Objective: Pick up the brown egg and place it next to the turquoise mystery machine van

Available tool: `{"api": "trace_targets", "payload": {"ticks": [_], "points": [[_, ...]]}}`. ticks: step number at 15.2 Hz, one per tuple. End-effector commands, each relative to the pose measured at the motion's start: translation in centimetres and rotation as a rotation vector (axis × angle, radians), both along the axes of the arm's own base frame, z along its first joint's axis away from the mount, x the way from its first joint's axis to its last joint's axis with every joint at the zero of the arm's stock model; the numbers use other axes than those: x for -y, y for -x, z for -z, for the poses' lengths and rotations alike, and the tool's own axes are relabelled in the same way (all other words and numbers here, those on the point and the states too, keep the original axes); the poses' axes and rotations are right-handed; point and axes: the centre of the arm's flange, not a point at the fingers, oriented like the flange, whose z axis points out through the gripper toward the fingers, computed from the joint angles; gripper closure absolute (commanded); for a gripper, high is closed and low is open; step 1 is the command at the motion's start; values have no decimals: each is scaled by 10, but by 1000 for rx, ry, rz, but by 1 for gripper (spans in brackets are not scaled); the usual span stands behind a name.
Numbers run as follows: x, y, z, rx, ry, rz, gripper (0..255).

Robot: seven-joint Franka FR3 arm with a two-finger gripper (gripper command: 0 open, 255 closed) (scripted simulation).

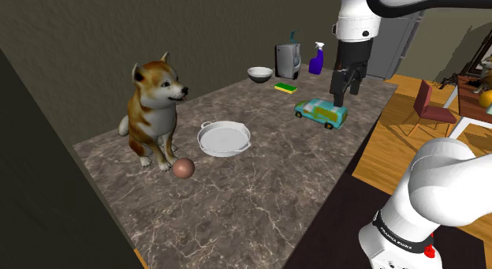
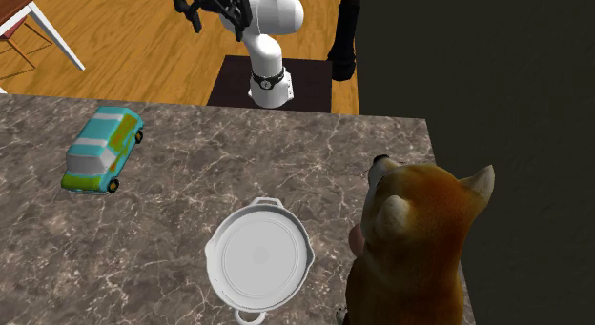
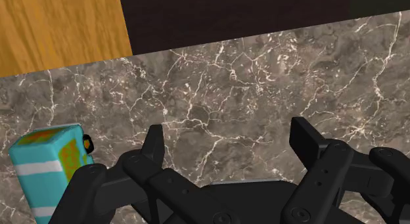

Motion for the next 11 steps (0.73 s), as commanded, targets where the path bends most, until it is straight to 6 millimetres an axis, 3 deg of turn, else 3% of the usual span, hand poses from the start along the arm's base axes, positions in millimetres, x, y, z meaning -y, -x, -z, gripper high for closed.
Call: {"api": "trace_targets", "payload": {"ticks": [1,11], "points": [[0,0,0,0,0,0,0],[-53,-65,77,53,-155,56,0]]}}
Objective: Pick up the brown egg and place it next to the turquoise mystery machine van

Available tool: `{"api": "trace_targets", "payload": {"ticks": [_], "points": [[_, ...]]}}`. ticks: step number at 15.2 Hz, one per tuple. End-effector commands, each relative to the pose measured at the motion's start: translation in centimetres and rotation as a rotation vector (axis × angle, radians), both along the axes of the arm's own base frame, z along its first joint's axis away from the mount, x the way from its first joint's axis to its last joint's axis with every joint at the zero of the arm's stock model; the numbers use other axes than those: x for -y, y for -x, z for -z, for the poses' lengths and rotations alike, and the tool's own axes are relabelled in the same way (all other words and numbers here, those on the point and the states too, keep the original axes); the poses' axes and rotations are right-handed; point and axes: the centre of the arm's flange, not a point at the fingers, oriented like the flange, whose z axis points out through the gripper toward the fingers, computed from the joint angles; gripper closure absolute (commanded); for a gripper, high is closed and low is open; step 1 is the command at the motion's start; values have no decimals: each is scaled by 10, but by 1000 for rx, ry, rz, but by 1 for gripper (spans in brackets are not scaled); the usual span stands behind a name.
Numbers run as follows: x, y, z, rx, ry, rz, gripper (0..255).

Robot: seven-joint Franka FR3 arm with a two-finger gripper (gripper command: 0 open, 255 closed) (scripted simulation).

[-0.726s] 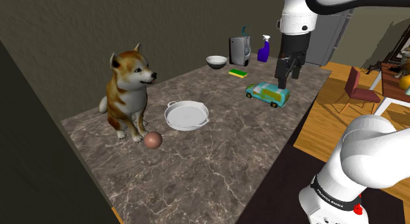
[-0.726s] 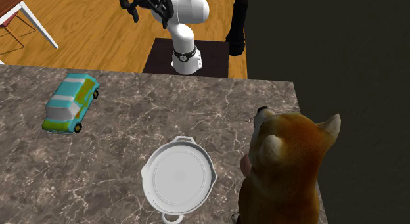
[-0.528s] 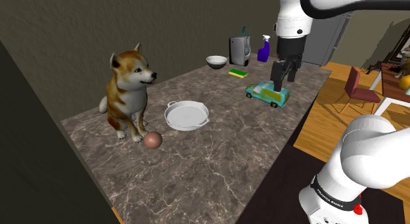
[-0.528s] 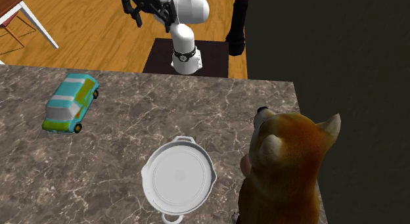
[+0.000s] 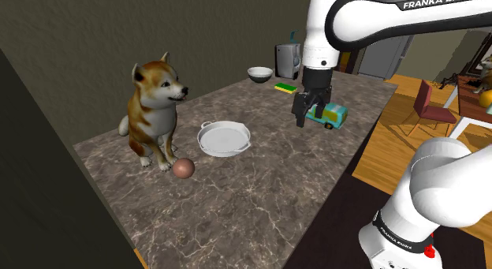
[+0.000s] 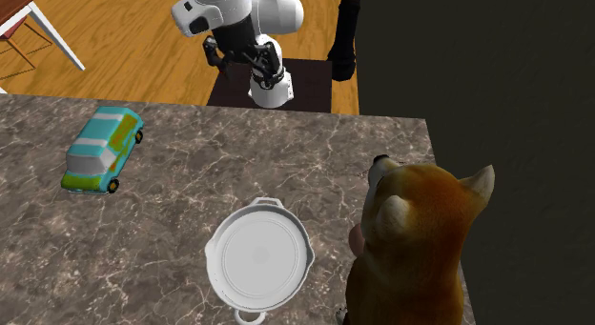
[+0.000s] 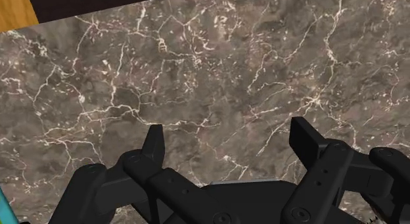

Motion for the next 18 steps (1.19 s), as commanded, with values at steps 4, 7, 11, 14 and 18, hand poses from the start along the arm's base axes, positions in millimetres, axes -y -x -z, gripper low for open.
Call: {"api": "trace_targets", "payload": {"ticks": [4,7,11,14,18], "points": [[-30,-35,34,29,-79,30,0],[-48,-56,54,45,-125,47,0],[-73,-86,77,66,-187,69,0],[-92,-109,94,82,-234,86,0],[-118,-141,113,104,-296,108,0]]}}
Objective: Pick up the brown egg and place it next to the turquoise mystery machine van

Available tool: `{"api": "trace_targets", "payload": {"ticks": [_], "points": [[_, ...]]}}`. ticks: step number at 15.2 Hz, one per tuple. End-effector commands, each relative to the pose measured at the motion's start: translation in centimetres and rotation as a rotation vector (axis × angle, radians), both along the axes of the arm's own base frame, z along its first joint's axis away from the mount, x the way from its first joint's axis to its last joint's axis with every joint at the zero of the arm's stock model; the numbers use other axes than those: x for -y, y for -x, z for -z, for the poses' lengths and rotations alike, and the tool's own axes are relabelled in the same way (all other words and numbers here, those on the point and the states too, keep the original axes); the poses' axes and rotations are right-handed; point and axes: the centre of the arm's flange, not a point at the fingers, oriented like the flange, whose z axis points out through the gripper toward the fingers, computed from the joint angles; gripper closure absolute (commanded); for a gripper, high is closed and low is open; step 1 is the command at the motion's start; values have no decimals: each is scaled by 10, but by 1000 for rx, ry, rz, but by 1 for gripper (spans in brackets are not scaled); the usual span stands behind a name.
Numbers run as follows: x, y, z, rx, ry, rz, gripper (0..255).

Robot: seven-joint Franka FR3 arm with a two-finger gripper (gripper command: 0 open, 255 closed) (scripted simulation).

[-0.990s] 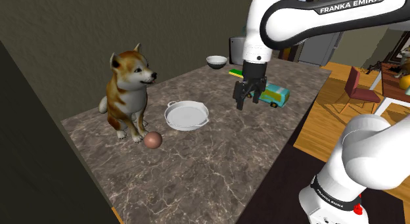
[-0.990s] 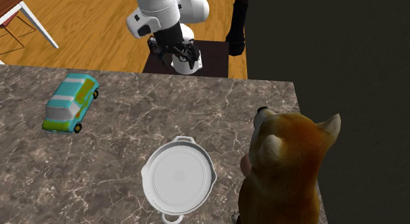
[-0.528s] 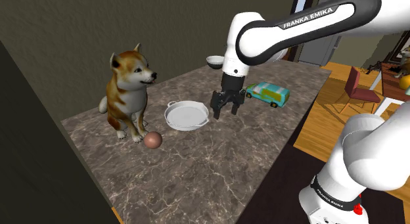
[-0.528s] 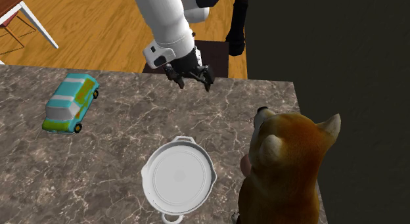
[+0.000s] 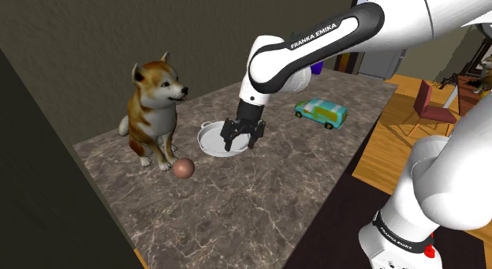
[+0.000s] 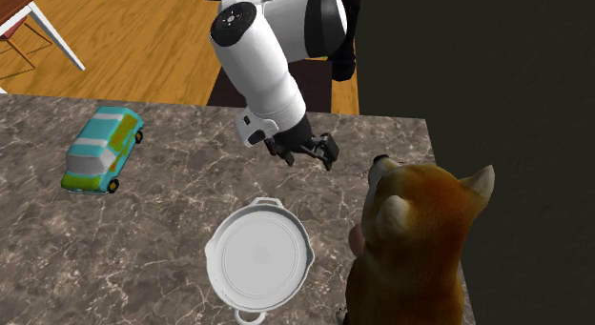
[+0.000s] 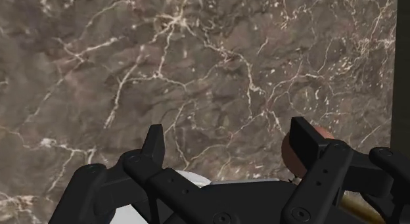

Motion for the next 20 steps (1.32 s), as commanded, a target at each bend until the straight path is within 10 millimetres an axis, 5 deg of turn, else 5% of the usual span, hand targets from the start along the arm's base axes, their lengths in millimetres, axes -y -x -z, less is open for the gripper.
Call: {"api": "trace_targets", "payload": {"ticks": [1,11,20], "points": [[-15,-16,10,12,-32,13,0],[-82,-100,48,65,-187,69,0],[-104,-107,83,67,-191,70,0]]}}
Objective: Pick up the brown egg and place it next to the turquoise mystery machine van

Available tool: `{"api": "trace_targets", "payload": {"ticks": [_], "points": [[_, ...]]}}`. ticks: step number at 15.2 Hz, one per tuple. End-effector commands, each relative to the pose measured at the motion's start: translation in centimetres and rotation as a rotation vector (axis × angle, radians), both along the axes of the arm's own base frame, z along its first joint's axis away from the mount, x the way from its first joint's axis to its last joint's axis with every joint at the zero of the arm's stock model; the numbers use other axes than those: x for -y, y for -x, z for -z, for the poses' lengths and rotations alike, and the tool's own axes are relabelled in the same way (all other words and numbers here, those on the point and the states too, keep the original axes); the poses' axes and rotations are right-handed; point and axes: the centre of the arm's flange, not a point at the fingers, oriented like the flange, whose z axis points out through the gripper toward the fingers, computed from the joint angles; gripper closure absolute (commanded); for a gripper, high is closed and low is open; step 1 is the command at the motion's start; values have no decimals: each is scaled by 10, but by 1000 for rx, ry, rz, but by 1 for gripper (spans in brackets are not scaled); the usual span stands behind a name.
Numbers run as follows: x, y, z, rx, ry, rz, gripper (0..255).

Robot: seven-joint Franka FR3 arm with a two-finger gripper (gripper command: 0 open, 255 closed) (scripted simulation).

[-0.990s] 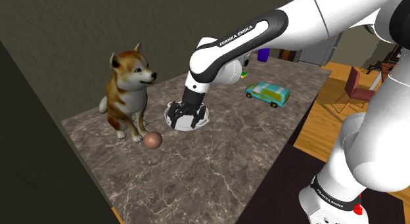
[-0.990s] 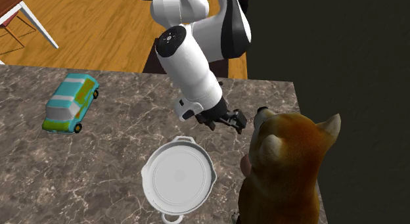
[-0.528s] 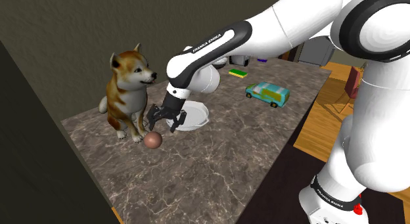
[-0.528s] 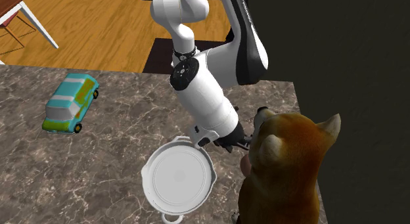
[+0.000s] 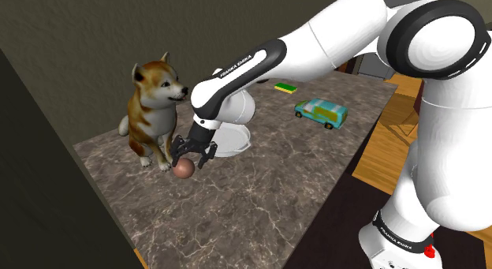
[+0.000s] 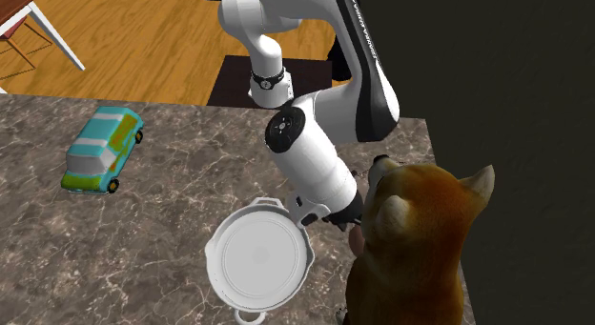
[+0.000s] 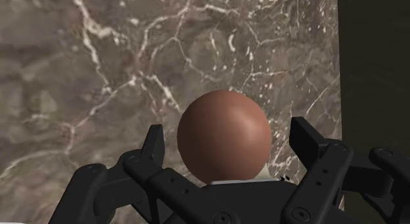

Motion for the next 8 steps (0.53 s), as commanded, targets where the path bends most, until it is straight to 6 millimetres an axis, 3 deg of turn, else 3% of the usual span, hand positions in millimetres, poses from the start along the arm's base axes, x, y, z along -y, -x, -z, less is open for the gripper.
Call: {"api": "trace_targets", "payload": {"ticks": [1,7,8], "points": [[-1,-1,4,0,0,0,0],[-1,-1,4,0,0,0,0],[-1,-1,4,0,0,0,255]]}}
